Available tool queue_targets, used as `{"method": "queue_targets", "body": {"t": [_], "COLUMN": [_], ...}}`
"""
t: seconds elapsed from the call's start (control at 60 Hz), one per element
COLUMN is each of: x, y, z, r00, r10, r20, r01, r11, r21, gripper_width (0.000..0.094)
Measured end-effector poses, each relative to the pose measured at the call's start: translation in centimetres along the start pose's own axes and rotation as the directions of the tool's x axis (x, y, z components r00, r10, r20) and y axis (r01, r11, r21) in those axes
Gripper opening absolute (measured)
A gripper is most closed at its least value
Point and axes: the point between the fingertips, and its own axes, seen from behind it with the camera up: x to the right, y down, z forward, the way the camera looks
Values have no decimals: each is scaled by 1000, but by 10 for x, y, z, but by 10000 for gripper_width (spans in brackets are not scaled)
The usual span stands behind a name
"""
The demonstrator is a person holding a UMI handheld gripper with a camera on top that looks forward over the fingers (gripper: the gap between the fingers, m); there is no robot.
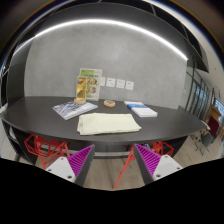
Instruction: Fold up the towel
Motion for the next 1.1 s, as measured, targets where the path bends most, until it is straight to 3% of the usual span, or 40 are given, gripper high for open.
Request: {"method": "queue_targets", "body": {"t": [0.117, 0.383, 0.567, 0.583, 0.6, 0.617, 0.683, 0.733, 0.867, 0.983, 1.1], "x": [22, -84, -131, -133, -135, -137, -136, -121, -124, -121, -54], "y": [-15, -24, -18, -16, -13, -9, -17, -20, -22, -36, -91], "z": [30, 153, 235, 241, 247, 251, 263, 273, 275, 265, 267], "r00": [999, 946, 905, 902, 899, 895, 893, 915, 903, 876, 920], "r10": [-9, -80, -120, -125, -130, -137, -122, -122, -147, -29, -36], "r20": [50, 313, 408, 413, 419, 425, 433, 383, 404, 482, 390], "r01": [9, 86, 150, 158, 167, 181, 154, 146, 158, 52, 5], "r11": [1000, 996, 988, 986, 984, 981, 987, 989, 987, 998, 997], "r21": [-2, -6, -43, -48, -54, -64, -40, -34, 6, -33, 79], "gripper_width": [820, 816, 725, 748, 679, 715, 357, 96, 56, 42, 42]}}
